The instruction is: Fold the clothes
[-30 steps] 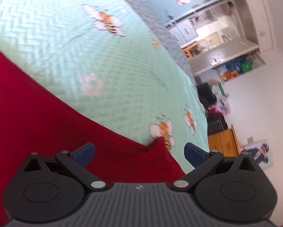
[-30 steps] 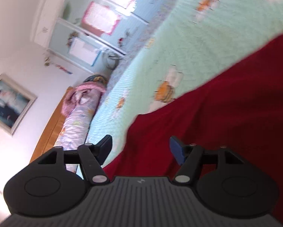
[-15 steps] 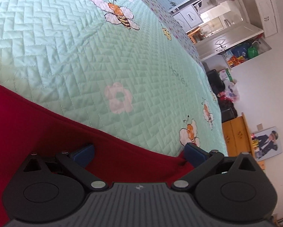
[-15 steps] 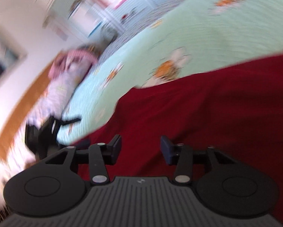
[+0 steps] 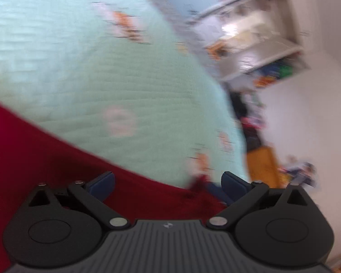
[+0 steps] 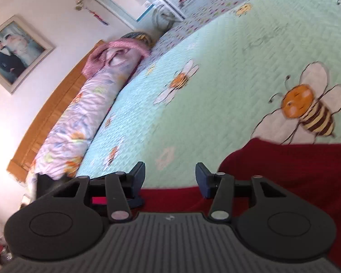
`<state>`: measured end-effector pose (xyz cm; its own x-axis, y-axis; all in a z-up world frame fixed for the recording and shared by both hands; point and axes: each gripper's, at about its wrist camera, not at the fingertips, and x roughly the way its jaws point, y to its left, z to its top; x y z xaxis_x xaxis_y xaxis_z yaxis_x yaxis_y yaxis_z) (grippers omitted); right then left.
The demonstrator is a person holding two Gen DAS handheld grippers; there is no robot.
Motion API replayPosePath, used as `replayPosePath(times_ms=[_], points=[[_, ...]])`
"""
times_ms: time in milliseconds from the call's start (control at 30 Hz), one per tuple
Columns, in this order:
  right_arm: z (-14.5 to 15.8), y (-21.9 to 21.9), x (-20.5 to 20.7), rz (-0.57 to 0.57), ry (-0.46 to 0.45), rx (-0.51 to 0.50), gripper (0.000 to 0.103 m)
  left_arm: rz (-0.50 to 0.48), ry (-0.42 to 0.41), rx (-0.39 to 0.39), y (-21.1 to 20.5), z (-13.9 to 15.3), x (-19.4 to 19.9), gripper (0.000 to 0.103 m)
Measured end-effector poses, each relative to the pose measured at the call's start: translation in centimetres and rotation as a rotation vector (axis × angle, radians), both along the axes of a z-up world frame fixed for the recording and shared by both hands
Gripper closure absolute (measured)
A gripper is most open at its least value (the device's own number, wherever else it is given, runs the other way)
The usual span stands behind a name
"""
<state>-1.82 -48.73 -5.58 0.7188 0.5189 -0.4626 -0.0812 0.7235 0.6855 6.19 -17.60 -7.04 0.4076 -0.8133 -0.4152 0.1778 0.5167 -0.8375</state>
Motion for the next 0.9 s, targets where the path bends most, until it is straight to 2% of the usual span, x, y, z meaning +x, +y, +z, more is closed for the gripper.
replayPosePath(times_ms=[100,133,167,200,233,267,300,400,500,667,733,833,900], points=[[0.6,1.7,-2.3,0.025,-0.038,-0.202,0.051,-0.104,0.055,-0.116,-2.1,-1.2,1.1,0.000],[0.3,2.8,-3.0,0.061,-0.049,-0.270,0.051,-0.126,0.099,-0.137,-2.8,-2.4,1.8,0.000],[-0.3,3.6,-3.5,0.104,-0.049,-0.300,0.052,-0.125,0.149,-0.125,-3.4,-3.9,2.5,0.001],[-1.5,3.5,-3.6,0.106,-0.008,-0.305,0.052,-0.105,0.178,-0.094,-3.5,-5.1,3.1,0.018],[-2.7,3.2,-3.7,0.097,0.044,-0.304,0.057,-0.081,0.180,-0.066,-3.2,-5.6,3.4,0.031],[-3.8,2.2,-4.1,0.057,0.069,-0.262,0.075,-0.069,0.168,-0.049,-2.9,-5.5,3.6,0.040],[-3.9,1.5,-4.4,0.036,0.077,-0.238,0.079,-0.065,0.157,-0.046,-2.6,-5.4,3.6,0.040],[-3.9,-0.2,-5.3,-0.002,0.093,-0.187,0.079,-0.056,0.131,-0.043,-2.3,-5.3,3.4,0.042],[-3.3,-0.8,-5.8,-0.022,0.100,-0.158,0.074,-0.054,0.119,-0.020,-2.7,-5.0,3.2,0.042],[-1.1,0.0,-4.5,-0.003,0.032,-0.139,0.056,-0.040,0.136,-0.053,-2.4,-5.3,3.5,0.041],[-1.4,0.2,-2.9,0.023,0.038,-0.128,0.056,-0.039,0.137,-0.066,-2.2,-5.5,3.6,0.042],[-3.3,-0.7,-1.0,-0.016,0.148,-0.106,0.059,-0.040,0.128,-0.077,-1.7,-5.9,3.3,0.044],[-2.9,-0.7,-1.7,-0.011,0.112,-0.058,0.057,-0.058,0.120,-0.088,-1.7,-5.7,3.2,0.043]])
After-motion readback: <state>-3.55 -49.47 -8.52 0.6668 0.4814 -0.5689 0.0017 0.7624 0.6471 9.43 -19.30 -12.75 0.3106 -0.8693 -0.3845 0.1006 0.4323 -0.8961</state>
